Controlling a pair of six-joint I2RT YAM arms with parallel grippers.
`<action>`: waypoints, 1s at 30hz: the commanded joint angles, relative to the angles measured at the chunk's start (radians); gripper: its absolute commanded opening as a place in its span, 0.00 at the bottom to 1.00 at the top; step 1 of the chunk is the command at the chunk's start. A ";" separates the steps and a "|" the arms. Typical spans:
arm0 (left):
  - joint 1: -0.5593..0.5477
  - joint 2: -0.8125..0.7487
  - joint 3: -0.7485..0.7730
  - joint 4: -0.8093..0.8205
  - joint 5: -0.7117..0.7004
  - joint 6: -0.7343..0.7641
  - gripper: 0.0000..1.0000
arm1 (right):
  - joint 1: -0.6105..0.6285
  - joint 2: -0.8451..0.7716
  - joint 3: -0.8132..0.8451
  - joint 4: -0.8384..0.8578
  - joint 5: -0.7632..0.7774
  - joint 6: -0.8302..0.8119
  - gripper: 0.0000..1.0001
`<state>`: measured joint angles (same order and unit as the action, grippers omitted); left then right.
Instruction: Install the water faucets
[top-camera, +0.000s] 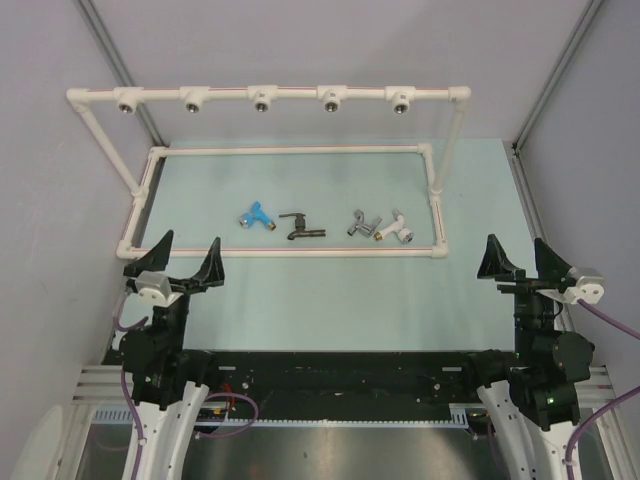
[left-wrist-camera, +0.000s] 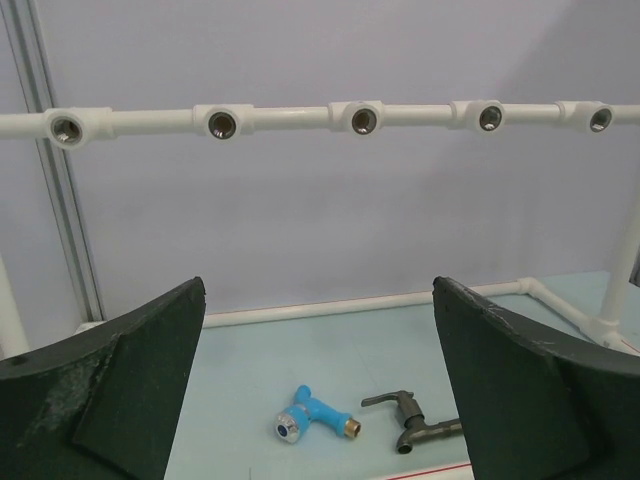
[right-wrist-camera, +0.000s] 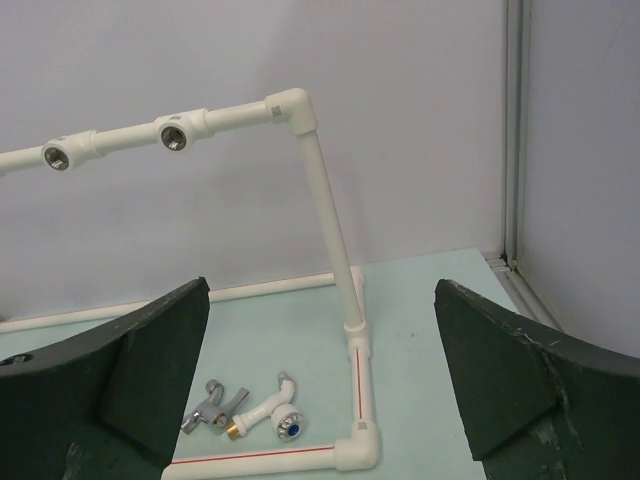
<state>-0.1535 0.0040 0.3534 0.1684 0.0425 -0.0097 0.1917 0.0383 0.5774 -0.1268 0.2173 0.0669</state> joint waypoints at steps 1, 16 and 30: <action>0.003 -0.144 0.033 -0.039 -0.090 -0.029 1.00 | -0.017 0.008 0.001 0.026 -0.029 0.010 1.00; -0.061 -0.141 0.130 -0.400 -0.193 -0.112 1.00 | -0.041 0.487 0.154 -0.147 -0.430 0.293 1.00; -0.083 -0.141 0.131 -0.452 -0.187 -0.096 1.00 | 0.237 1.173 0.376 -0.155 -0.463 0.334 1.00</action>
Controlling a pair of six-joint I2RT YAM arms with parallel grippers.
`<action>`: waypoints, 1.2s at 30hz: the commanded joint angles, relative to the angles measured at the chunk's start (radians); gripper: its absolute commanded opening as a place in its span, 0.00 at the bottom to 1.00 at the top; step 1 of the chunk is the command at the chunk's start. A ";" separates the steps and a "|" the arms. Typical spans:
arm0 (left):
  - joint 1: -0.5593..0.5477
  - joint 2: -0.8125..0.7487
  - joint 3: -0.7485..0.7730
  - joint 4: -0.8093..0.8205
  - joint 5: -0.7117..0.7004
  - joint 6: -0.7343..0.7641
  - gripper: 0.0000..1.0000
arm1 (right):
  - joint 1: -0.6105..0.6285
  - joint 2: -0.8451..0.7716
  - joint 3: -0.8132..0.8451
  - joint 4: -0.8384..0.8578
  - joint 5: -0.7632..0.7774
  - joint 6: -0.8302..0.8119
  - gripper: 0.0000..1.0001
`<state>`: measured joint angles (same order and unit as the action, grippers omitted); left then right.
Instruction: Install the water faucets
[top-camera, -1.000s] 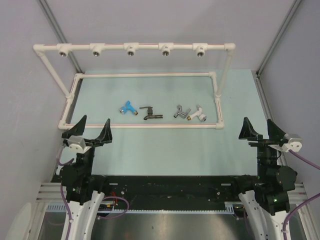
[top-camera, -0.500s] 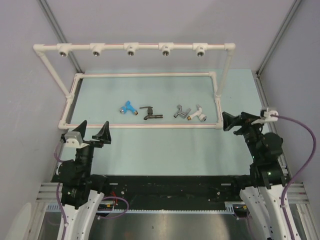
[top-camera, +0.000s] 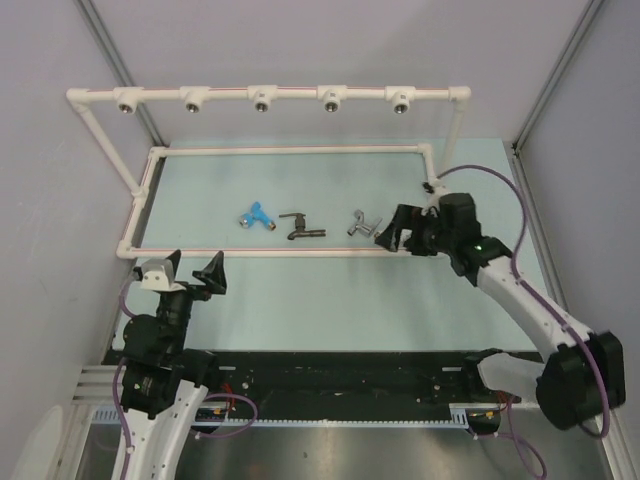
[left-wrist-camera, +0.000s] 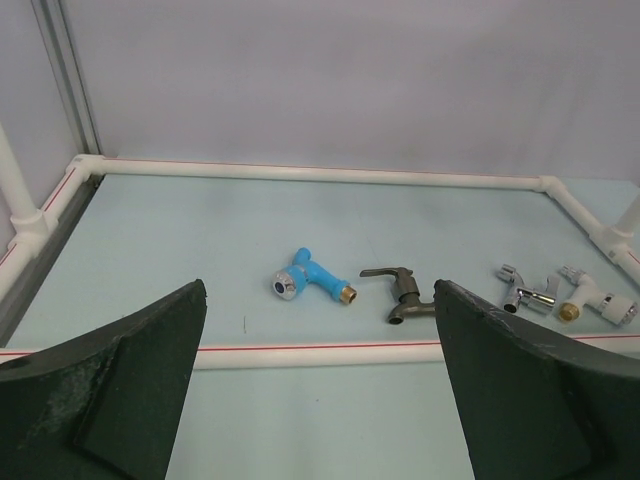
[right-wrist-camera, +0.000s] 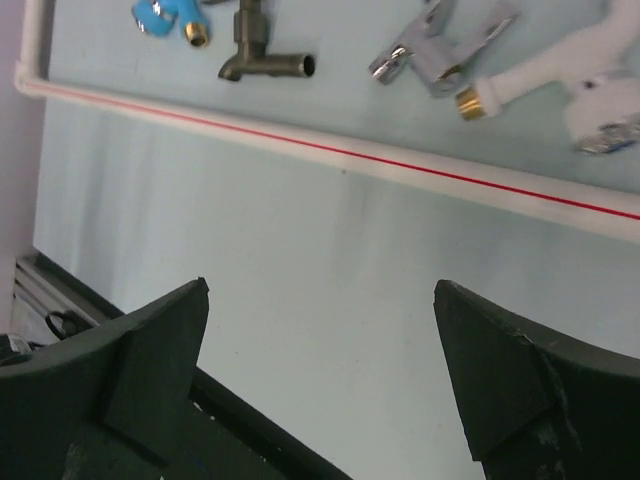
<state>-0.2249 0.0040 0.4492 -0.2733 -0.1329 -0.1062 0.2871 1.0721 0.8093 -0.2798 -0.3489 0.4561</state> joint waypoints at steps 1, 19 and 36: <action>-0.014 -0.141 0.036 -0.012 -0.014 0.002 1.00 | 0.200 0.226 0.168 0.001 0.120 -0.077 1.00; -0.036 -0.053 0.036 -0.017 -0.014 0.025 1.00 | 0.495 0.949 0.744 -0.053 0.061 -0.632 1.00; -0.036 -0.012 0.032 -0.009 -0.002 0.033 1.00 | 0.607 1.270 1.120 -0.298 -0.085 -0.836 1.00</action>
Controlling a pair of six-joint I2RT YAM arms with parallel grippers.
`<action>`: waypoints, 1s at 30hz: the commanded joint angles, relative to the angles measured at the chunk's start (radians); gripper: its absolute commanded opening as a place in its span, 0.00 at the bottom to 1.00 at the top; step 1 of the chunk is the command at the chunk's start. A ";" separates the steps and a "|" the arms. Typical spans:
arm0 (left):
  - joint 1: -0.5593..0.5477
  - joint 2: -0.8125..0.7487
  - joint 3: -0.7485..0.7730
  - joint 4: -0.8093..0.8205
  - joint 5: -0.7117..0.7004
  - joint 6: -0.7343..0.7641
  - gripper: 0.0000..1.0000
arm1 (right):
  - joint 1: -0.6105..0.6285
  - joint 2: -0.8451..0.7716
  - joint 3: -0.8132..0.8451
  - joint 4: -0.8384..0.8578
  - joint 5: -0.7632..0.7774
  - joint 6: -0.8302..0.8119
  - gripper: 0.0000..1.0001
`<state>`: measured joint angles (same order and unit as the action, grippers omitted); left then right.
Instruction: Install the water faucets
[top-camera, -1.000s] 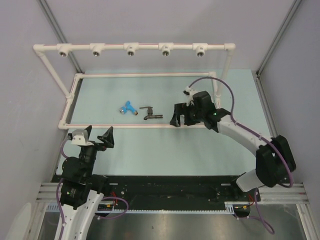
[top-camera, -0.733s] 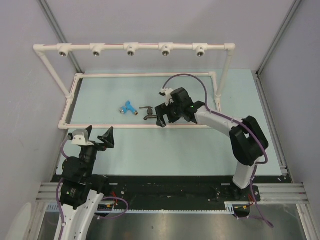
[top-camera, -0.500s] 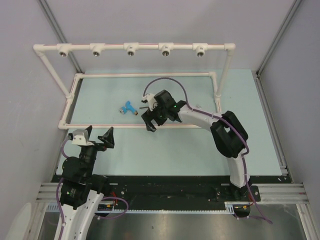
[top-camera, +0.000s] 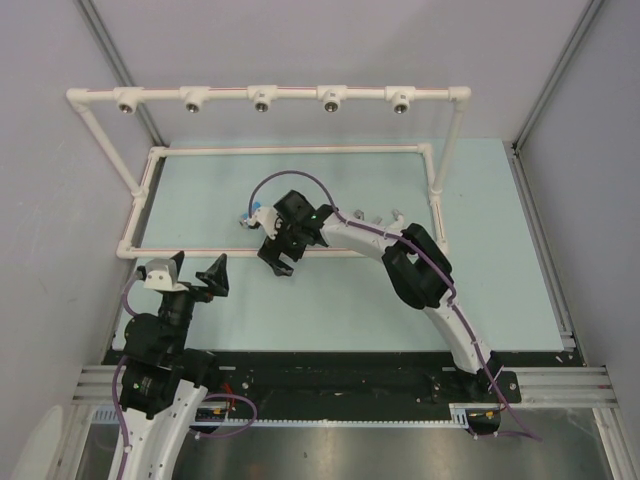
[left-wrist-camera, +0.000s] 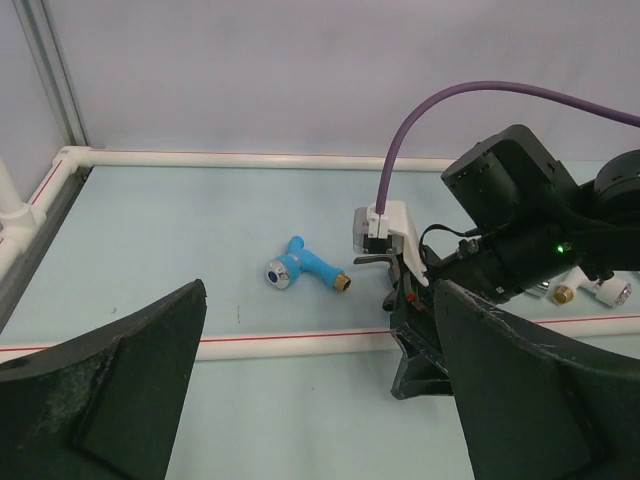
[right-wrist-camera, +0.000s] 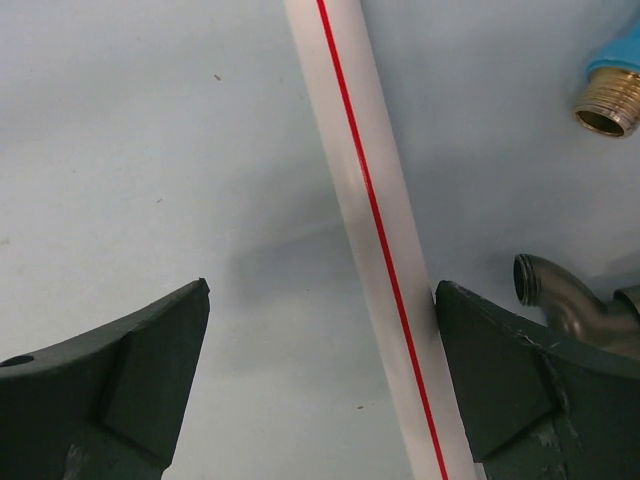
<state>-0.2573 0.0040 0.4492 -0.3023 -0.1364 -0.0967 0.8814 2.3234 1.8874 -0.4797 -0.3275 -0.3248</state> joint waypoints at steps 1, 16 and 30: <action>-0.003 -0.012 0.032 0.020 0.001 0.023 1.00 | 0.013 0.013 0.029 -0.111 -0.126 -0.066 1.00; -0.003 0.031 0.031 0.028 0.049 0.025 1.00 | 0.062 -0.267 -0.375 -0.352 -0.153 -0.155 1.00; -0.003 0.387 0.092 0.016 0.394 -0.020 1.00 | -0.091 -0.801 -0.793 -0.082 0.138 0.375 1.00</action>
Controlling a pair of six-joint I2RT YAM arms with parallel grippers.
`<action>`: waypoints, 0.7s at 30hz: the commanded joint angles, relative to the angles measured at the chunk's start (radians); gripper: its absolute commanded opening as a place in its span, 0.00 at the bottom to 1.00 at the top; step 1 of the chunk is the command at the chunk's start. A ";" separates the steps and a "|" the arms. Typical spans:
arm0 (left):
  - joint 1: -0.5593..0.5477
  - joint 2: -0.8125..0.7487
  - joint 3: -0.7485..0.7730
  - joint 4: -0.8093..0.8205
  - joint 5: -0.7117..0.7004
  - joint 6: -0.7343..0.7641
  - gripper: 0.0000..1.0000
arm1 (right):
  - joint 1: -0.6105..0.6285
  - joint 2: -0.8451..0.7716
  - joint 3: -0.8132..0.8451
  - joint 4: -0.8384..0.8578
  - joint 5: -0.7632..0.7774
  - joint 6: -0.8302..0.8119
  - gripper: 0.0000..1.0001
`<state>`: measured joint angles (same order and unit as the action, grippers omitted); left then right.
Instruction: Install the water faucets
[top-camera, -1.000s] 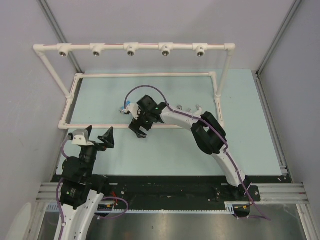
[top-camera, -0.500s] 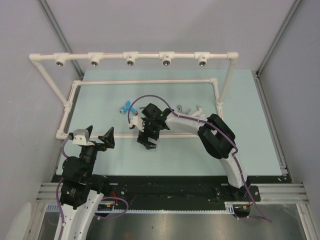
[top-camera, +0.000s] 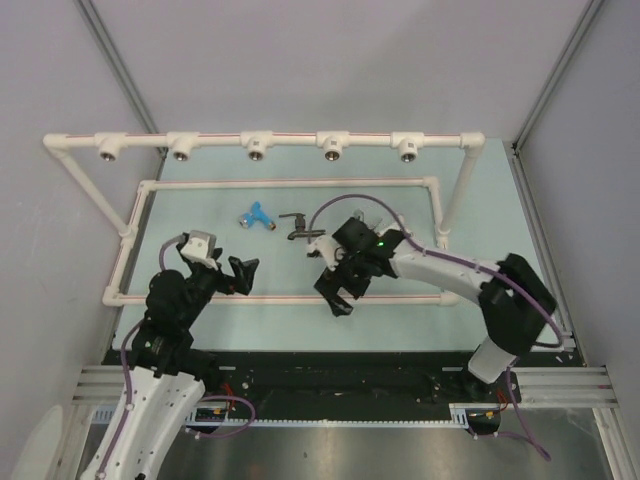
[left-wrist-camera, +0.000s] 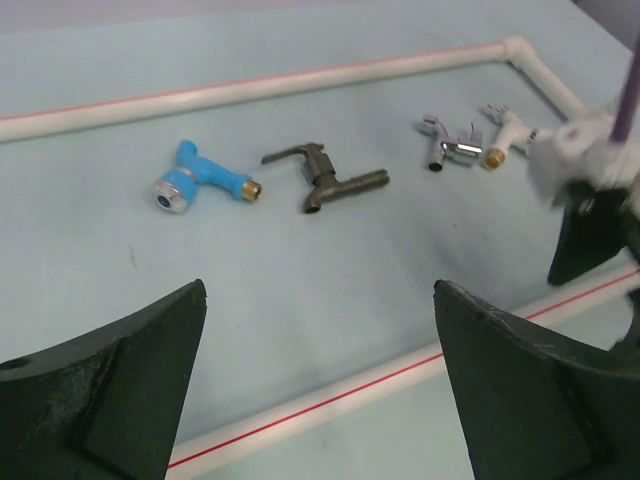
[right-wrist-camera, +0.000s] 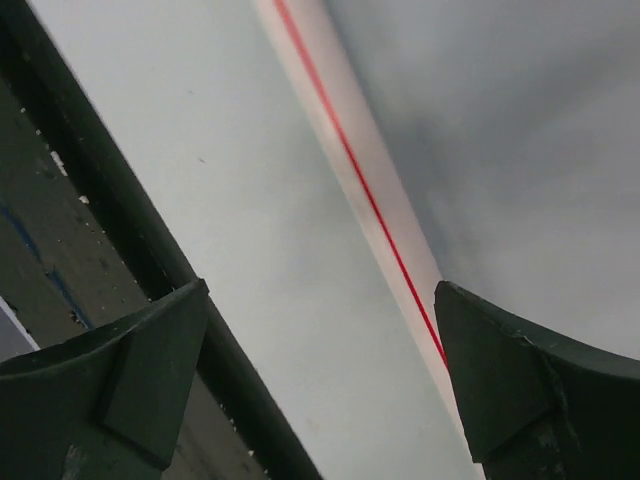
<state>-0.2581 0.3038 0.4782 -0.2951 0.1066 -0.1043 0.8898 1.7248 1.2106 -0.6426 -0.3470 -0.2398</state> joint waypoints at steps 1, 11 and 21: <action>-0.003 0.116 0.069 0.005 0.157 -0.015 1.00 | -0.121 -0.238 -0.159 0.116 0.189 0.398 1.00; -0.003 0.075 0.062 0.001 0.116 -0.008 1.00 | -0.316 -0.712 -0.629 0.175 0.398 0.931 1.00; -0.003 0.064 0.053 -0.007 0.108 0.000 1.00 | -0.690 -0.915 -0.841 0.236 0.226 1.060 0.99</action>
<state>-0.2581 0.3763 0.4999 -0.3099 0.2127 -0.1154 0.3149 0.8402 0.4335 -0.4812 -0.0307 0.7193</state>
